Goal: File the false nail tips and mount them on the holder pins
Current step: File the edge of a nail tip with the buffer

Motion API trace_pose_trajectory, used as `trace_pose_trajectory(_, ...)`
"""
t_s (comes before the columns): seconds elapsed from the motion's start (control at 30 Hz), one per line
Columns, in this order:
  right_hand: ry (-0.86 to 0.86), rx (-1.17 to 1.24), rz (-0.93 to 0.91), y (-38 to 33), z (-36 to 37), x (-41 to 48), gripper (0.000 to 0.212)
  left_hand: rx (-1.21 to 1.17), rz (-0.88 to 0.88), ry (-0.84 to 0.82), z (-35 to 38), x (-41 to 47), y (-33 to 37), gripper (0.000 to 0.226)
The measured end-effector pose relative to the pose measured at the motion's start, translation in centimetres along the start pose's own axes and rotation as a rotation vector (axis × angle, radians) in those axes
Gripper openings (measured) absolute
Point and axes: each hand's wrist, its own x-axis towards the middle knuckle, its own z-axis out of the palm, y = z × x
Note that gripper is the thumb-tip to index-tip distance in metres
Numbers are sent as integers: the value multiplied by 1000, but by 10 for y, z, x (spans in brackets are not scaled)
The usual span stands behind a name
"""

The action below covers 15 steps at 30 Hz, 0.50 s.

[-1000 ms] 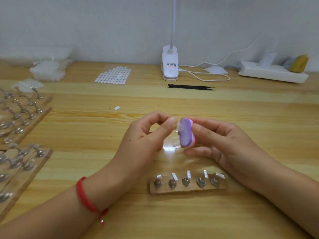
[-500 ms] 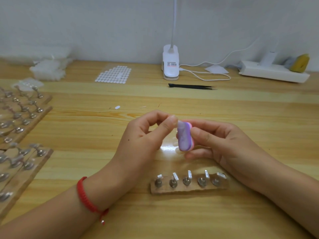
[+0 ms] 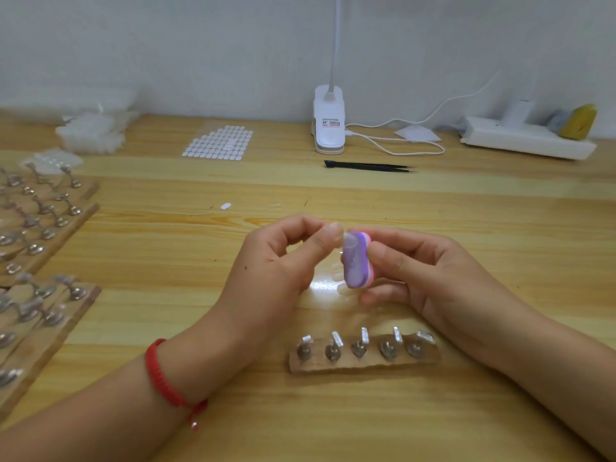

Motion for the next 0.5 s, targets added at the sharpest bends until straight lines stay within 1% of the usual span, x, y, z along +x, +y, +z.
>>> trace_pose_trajectory(0.1,33,36,-17,1,0,1,35,41,47,-58,3,-1,0,18)
trace_pose_trajectory(0.2,1,41,-3,0,0,1,35,-35,22,1,1,1,-1,16)
trace_pose_trajectory(0.23,-8,35,-1,-1,0,0,35,-37,18,-11,0,1,-1,17)
trace_pose_trajectory(0.33,22,53,-3,-1,-1,1,33,20,39,-120,4,-2,1,18)
trace_pose_trajectory(0.4,17,68,4,-1,-1,1,30,3,34,-73,3,-2,0,17)
trace_pose_trajectory(0.47,-2,52,2,-1,-1,1,34,-18,23,-9,1,0,-1,17)
trace_pose_trajectory(0.5,1,46,-2,-1,-1,1,34,-2,27,-9,1,0,0,18)
